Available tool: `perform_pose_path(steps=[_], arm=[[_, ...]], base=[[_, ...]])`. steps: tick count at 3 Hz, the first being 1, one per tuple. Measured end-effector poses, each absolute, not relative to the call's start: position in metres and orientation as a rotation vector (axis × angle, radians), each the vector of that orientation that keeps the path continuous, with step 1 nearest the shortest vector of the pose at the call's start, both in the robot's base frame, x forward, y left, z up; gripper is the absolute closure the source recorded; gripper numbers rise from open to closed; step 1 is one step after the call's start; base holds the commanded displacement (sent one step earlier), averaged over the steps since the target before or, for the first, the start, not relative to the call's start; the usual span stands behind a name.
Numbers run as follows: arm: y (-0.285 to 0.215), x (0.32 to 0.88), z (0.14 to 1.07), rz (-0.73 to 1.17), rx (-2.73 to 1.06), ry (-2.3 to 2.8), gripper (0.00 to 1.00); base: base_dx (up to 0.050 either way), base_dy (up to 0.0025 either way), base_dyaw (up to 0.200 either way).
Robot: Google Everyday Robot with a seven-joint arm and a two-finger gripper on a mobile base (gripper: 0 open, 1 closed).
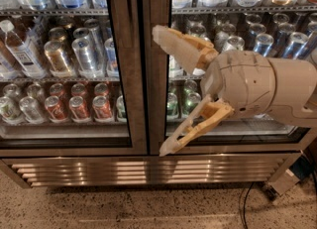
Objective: Open right fridge door
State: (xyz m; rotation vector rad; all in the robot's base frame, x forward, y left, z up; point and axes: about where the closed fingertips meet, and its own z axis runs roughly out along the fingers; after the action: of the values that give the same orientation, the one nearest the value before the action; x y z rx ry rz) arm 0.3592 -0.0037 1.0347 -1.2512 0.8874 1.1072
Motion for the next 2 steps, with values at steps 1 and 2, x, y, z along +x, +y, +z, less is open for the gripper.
perform_pose_path(steps=[1, 2], arm=[[-0.005, 0.377, 1.023, 1.008, -1.265, 1.072, 0.0], [-0.004, 0.39, 1.025, 0.781, -1.326, 1.287, 0.0]], base=[[0.0, 0.0, 0.0], [0.0, 0.0, 0.0]])
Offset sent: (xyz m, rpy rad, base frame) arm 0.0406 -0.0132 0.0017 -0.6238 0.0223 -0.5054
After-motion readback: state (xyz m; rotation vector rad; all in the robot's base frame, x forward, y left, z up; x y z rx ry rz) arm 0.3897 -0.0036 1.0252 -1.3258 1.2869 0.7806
